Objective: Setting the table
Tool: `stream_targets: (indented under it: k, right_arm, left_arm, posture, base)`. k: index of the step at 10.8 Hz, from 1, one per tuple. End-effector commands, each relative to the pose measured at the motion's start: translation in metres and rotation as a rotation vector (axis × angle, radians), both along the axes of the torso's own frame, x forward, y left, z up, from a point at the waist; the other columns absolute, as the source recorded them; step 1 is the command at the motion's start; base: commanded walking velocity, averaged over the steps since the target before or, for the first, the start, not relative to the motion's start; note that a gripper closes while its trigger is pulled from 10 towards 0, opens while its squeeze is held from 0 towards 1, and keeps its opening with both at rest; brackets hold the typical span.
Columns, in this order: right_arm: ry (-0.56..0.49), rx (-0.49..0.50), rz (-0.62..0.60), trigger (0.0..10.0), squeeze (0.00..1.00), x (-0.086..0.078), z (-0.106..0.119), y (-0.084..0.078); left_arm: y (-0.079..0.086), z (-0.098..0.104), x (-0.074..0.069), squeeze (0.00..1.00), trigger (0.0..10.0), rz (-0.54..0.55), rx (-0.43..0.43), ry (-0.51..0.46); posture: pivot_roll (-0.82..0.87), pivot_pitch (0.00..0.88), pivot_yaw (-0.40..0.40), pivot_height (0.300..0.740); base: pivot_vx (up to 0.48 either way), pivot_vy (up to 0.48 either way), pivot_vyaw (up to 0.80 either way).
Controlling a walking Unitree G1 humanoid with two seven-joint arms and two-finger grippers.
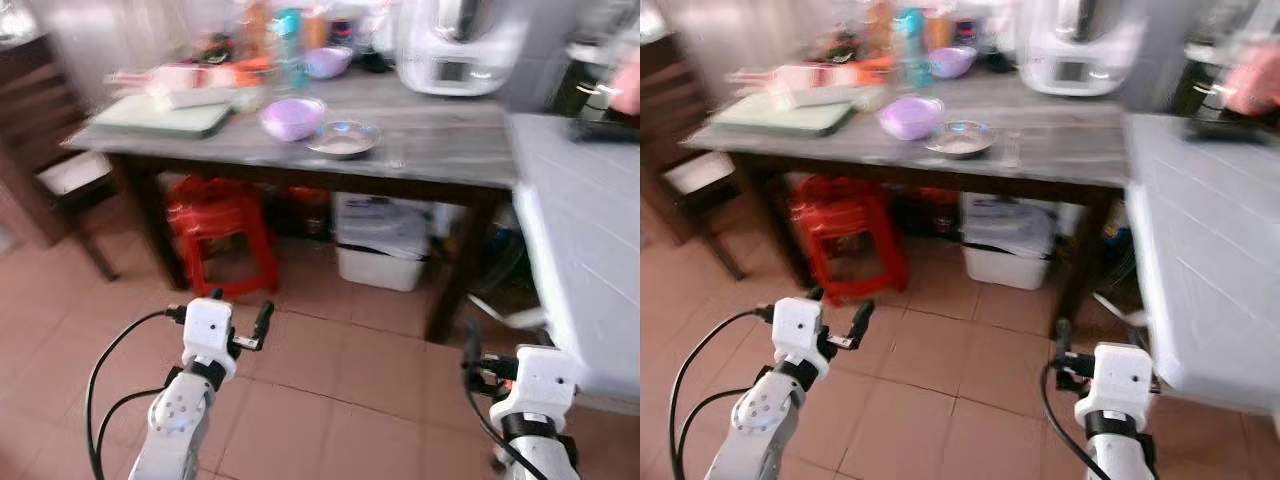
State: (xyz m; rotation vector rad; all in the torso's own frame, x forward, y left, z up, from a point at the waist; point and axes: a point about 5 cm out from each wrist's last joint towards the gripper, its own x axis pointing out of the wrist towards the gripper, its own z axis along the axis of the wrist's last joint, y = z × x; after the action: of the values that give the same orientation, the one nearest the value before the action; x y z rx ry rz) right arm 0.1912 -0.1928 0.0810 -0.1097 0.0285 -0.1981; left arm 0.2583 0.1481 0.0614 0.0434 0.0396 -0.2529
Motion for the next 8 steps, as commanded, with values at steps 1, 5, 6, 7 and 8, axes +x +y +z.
stream_targets:
  k: [1,5,6,7,8]
  right_arm:
    - [-0.018,-0.003,-0.003,10.0,0.00,0.001,0.003,-0.004]
    - [0.012,-0.029,-0.071,10.0,0.00,0.004,-0.006,-0.015]
    - [0.007,-0.040,-0.067,10.0,0.00,0.005,-0.005,-0.017]
    - [0.002,-0.049,-0.078,10.0,0.00,0.004,-0.003,-0.020]
    - [-0.006,-0.067,-0.082,10.0,0.00,0.002,0.001,-0.024]
  left_arm:
    - [-0.004,0.002,0.004,0.00,10.0,-0.013,0.011,-0.013]
    - [-0.040,0.006,0.023,0.00,10.0,-0.155,-0.029,-0.013]
    - [-0.048,0.005,0.026,0.00,10.0,-0.180,-0.043,-0.010]
    - [-0.055,0.005,0.027,0.00,10.0,-0.196,-0.061,-0.008]
    - [-0.063,0.004,0.027,0.00,10.0,-0.201,-0.077,-0.009]
  posture:
    - [0.05,0.000,0.058,0.740]
    - [-0.04,0.000,0.022,0.740]
    - [-0.06,0.000,0.032,0.740]
    - [-0.10,0.000,0.044,0.740]
    - [-0.12,0.000,0.048,0.740]
  base:
    - [0.000,0.000,-0.69]
    - [0.000,0.000,-0.15]
    - [0.000,0.000,0.00]
    - [0.000,0.000,0.00]
    - [0.000,0.000,0.00]
